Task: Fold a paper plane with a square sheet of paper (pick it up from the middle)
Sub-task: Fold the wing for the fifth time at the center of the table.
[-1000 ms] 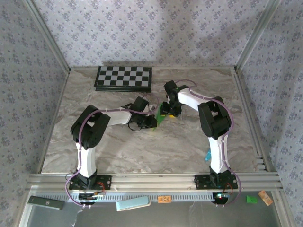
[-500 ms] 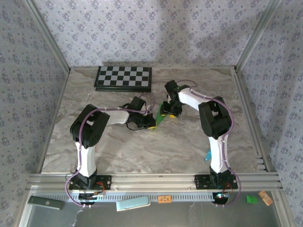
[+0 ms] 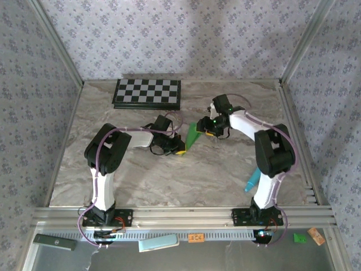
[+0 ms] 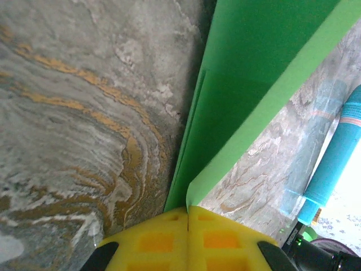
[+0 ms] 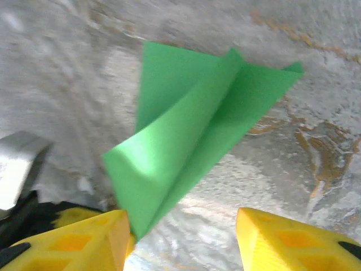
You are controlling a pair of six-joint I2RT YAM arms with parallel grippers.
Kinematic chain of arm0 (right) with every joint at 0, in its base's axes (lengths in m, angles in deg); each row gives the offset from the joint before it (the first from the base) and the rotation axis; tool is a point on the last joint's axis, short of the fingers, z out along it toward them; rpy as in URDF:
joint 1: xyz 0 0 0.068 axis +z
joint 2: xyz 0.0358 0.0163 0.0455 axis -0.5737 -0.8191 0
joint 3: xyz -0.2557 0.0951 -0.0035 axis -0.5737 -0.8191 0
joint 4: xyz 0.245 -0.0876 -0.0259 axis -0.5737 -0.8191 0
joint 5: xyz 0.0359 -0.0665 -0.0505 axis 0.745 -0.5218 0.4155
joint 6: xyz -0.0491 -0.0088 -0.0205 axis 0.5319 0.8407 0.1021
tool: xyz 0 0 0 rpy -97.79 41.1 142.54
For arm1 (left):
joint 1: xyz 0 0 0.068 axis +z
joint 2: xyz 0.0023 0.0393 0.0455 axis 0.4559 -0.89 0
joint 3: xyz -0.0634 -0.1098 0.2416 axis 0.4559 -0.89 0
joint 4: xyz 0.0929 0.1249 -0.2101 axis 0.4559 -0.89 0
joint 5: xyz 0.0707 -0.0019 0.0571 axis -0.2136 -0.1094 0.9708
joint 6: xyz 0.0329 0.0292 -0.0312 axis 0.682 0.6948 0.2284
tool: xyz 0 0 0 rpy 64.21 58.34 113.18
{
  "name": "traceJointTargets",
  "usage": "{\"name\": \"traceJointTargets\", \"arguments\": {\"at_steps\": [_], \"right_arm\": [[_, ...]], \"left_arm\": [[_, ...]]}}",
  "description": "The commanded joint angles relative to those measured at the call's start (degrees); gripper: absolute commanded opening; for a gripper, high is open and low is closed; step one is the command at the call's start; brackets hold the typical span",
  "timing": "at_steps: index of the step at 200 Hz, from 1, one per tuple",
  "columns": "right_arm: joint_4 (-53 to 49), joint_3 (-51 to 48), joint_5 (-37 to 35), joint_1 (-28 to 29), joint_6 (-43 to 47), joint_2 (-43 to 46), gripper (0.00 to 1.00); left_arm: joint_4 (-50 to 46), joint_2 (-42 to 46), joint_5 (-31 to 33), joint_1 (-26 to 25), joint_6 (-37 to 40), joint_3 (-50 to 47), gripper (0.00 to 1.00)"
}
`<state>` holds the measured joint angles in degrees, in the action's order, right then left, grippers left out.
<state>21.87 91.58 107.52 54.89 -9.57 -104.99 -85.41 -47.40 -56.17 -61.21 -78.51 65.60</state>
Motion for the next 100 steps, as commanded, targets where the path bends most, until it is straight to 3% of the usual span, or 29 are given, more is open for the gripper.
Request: {"name": "traceJointTargets", "arguments": {"at_steps": [1,53,100], "right_arm": [[9.8,-5.4,6.8,1.0,1.2,2.5,0.52],[15.2,-4.8,11.5,4.1,-0.6,-3.4,0.3],[15.9,-3.3,12.0,4.8,-1.2,-8.1,0.24]], "left_arm": [[-0.7,-1.9,-0.5,0.1,-1.1,0.1,0.05],[-0.6,-1.9,-0.8,0.3,-1.4,0.0,0.04],[-0.5,-2.0,-0.9,0.3,-1.6,0.0,0.04]]}}
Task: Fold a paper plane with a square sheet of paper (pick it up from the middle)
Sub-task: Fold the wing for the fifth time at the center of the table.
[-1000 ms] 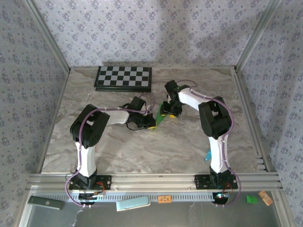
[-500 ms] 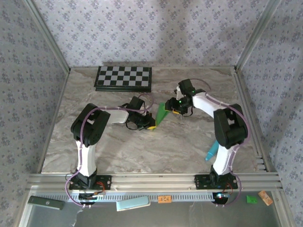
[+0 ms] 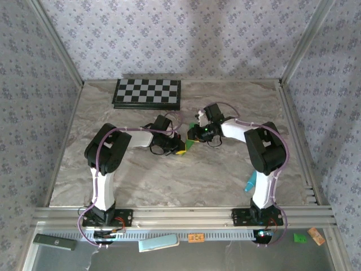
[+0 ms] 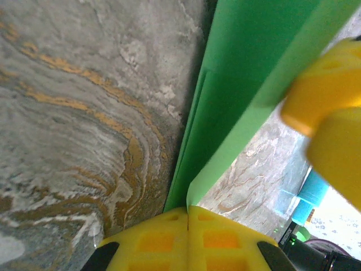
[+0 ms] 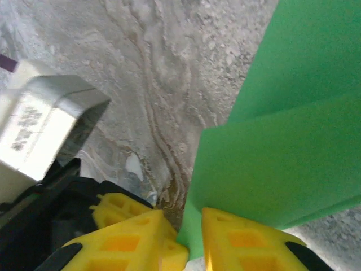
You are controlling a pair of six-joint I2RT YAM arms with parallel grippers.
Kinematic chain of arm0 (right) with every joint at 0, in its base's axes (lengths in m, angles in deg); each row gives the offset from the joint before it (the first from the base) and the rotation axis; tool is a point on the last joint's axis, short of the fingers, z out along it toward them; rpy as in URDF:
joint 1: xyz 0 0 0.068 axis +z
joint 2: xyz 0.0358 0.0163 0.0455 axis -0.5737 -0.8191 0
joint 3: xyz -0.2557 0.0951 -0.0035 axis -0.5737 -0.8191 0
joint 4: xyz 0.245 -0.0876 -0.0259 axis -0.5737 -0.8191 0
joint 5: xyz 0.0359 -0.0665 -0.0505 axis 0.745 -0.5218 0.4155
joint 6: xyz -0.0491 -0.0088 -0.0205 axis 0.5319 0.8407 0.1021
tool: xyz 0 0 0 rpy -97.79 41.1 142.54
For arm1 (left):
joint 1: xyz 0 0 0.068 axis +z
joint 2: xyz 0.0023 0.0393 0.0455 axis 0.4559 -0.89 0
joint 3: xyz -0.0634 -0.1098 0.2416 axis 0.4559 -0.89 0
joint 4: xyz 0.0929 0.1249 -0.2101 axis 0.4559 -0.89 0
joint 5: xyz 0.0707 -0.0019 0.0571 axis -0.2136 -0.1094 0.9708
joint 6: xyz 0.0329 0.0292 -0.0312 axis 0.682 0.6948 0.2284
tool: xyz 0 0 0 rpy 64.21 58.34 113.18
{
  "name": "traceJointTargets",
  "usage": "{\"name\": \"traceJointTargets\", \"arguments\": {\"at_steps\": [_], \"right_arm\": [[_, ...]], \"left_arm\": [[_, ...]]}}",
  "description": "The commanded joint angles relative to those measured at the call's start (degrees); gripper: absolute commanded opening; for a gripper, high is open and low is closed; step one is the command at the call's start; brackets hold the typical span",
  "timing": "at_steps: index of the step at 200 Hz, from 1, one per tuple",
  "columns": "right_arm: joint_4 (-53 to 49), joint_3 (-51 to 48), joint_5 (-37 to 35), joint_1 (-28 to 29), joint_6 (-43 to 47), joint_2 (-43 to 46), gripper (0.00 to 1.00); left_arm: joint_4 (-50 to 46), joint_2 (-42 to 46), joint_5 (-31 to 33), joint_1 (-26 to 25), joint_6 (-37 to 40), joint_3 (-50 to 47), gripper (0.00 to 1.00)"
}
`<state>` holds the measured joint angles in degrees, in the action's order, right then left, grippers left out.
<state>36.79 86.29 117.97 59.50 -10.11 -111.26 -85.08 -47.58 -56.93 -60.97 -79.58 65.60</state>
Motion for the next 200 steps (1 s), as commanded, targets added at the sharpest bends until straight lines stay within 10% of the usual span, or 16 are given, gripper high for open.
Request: {"name": "traceJointTargets", "arguments": {"at_steps": [1,200], "right_arm": [[0.9,2.0,1.5,0.2,-0.6,-1.9,0.24],[-5.4,5.3,-4.3,0.3,1.5,-5.8,0.21]], "left_arm": [[-0.8,-1.8,-0.1,0.0,-0.6,0.0,0.04],[-1.3,-1.1,0.2,0.3,-1.0,0.1,0.06]]}}
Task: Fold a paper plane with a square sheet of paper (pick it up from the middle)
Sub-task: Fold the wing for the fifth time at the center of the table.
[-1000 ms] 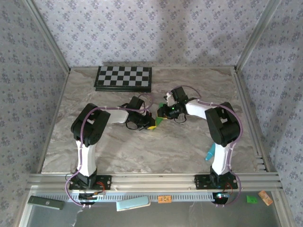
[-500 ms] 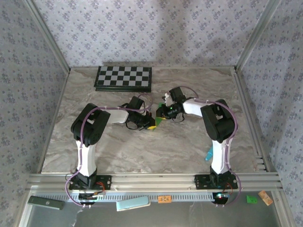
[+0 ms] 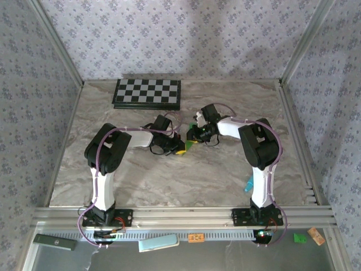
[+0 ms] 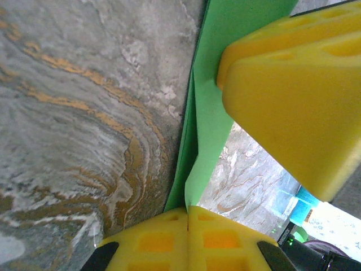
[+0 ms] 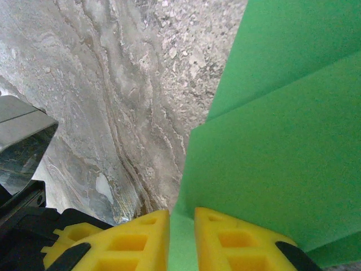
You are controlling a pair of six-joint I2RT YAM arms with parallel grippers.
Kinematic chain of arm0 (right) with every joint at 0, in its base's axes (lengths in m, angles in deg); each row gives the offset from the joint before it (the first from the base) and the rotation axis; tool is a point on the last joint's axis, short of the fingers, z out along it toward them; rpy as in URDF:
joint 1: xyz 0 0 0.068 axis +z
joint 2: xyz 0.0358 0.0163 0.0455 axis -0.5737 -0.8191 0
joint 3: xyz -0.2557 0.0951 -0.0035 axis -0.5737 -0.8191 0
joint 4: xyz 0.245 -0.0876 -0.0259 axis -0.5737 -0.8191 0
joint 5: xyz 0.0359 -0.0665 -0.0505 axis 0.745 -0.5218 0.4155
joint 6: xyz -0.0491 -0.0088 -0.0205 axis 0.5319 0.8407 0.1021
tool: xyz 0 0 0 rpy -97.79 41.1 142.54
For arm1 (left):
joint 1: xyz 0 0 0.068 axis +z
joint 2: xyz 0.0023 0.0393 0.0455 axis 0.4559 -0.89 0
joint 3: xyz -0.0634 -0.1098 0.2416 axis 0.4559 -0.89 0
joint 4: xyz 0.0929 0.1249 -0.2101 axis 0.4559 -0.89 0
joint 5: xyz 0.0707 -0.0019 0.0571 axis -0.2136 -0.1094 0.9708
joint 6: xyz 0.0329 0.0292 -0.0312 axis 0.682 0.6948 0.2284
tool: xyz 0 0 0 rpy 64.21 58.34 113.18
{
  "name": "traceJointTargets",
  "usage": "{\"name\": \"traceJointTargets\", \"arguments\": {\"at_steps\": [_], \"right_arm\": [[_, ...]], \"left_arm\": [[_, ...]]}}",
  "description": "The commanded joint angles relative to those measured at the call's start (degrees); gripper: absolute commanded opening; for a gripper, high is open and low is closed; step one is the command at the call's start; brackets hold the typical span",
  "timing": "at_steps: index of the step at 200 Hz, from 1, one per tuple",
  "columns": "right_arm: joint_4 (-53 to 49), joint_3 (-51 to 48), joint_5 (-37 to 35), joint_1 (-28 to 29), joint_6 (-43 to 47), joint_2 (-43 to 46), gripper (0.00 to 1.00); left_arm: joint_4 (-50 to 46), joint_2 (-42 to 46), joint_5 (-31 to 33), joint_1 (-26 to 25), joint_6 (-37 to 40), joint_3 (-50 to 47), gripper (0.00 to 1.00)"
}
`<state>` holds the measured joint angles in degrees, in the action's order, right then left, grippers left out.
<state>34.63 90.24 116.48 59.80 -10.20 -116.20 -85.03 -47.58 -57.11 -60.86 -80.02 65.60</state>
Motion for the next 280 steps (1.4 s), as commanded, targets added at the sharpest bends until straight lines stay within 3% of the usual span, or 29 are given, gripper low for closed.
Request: {"name": "traceJointTargets", "arguments": {"at_steps": [1,91,147,224,280], "right_arm": [[-3.3,1.4,-2.9,0.0,1.6,-1.0,0.21],[-6.0,2.1,-4.5,0.0,1.7,-3.5,0.2],[-6.2,2.3,-4.2,0.0,1.3,-3.7,0.2],[-6.4,2.3,-3.8,-0.3,0.3,-4.3,0.16],[-6.9,2.3,-3.9,-0.4,0.2,-4.3,0.15]], "left_arm": [[-1.3,-1.1,0.3,0.2,-0.6,0.1,0.06],[-5.3,3.4,2.1,0.3,0.5,-2.1,0.14],[-7.9,10.1,7.4,0.2,2.3,-0.3,0.2],[2.5,6.2,4.6,-2.7,-0.9,0.1,0.12],[0.9,2.8,5.4,-2.7,-0.4,2.6,0.1]]}}
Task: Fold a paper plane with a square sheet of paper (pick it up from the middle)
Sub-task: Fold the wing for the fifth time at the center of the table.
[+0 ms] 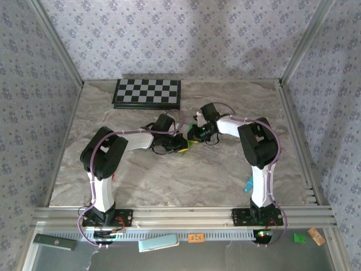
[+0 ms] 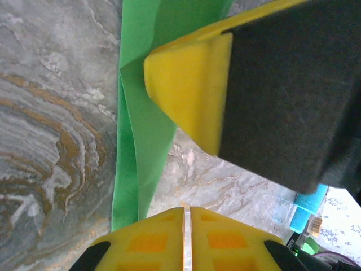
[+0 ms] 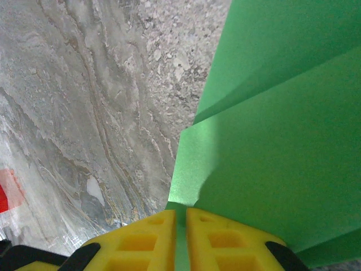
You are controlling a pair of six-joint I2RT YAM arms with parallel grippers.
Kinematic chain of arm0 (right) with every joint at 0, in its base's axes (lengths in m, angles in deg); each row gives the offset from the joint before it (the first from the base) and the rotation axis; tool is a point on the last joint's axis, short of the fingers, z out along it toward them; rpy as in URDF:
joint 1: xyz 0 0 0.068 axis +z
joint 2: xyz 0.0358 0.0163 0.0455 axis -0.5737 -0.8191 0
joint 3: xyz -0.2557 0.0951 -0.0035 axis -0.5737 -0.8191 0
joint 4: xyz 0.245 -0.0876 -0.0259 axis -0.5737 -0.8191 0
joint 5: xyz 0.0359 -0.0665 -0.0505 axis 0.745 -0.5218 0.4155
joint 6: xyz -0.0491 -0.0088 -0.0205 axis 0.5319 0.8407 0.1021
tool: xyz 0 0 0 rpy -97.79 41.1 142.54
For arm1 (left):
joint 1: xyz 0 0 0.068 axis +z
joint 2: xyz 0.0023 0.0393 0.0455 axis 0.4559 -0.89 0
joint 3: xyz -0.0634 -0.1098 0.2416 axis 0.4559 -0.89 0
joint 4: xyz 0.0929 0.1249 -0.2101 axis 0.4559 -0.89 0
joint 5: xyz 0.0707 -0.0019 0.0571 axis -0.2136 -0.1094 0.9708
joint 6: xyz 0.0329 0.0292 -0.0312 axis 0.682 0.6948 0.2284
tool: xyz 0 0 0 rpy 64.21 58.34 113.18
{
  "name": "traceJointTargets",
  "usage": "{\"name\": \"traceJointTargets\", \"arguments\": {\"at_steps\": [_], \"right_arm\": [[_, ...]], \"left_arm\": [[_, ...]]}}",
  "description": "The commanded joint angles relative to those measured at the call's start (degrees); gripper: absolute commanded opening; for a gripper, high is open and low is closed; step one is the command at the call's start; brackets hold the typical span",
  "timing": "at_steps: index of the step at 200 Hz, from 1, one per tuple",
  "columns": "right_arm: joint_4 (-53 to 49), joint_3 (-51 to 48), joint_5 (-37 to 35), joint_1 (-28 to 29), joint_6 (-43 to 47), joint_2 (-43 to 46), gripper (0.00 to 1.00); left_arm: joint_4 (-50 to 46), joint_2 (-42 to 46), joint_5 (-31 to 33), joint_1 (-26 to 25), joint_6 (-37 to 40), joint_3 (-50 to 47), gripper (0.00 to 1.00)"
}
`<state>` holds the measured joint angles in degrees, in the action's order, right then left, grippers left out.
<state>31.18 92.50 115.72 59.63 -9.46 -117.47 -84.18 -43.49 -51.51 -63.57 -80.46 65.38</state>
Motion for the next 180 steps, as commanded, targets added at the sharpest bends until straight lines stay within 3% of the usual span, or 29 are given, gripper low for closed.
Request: {"name": "traceJointTargets", "arguments": {"at_steps": [1,180], "right_arm": [[-3.4,0.1,-3.1,-0.3,-0.5,-3.1,0.15],[-5.6,0.8,-4.5,-0.4,-0.6,-4.2,0.14]], "left_arm": [[-0.1,-1.4,-0.2,0.0,0.1,2.8,0.1],[-11.3,-4.2,5.2,-0.5,5.7,5.8,0.07]]}}
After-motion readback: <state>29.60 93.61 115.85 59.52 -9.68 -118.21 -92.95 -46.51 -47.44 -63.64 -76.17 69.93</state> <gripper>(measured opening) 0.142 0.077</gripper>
